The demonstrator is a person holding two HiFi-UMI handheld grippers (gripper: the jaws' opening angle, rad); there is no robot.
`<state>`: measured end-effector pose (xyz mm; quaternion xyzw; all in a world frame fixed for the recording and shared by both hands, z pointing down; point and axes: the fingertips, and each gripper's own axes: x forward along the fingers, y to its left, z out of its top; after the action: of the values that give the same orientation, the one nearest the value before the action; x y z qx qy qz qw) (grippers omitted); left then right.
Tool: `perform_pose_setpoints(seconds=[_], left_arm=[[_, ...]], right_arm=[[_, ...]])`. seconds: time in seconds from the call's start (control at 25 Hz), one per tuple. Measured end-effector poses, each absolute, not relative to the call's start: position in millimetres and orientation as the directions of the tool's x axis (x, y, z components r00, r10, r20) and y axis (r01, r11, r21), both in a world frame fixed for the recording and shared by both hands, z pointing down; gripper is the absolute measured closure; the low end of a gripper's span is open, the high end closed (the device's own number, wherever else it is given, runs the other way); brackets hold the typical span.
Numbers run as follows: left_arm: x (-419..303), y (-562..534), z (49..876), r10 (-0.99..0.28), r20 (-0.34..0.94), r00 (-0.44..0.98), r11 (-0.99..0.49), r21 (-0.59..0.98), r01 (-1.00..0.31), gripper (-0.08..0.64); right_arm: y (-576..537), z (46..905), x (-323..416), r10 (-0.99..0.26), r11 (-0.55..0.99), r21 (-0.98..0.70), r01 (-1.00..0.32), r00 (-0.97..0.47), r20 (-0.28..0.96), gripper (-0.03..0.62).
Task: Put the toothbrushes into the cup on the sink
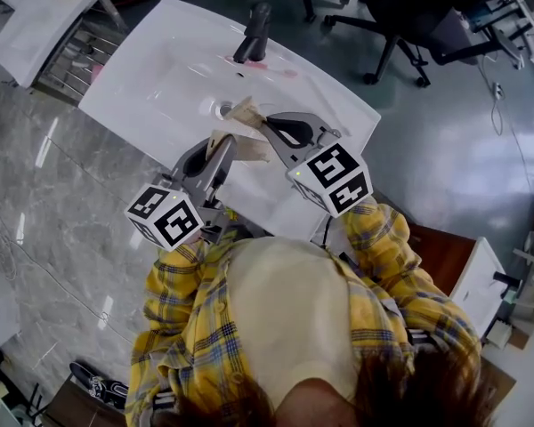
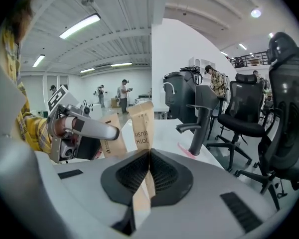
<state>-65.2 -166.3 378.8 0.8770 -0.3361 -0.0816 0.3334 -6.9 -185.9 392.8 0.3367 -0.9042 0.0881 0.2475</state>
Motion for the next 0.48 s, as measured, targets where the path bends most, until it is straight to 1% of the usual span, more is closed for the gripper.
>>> perform_pose_setpoints(seconds=[0.28, 0.48], left_arm=[[-76, -165, 378, -0.687, 0.095, 0.72, -0.538, 0.6, -0.592, 0.532], [-85, -161, 380, -0.708, 0.11, 0.697, -0.525, 0.578, -0.625, 0.532]], right_arm=[[-199, 382, -1, -0.619, 0.726, -0.007, -0.688, -0.657, 0.43, 0.575], [-211, 391, 4, -0.646, 0.699, -0.065, -0.713, -0.668, 0.37, 0.575]])
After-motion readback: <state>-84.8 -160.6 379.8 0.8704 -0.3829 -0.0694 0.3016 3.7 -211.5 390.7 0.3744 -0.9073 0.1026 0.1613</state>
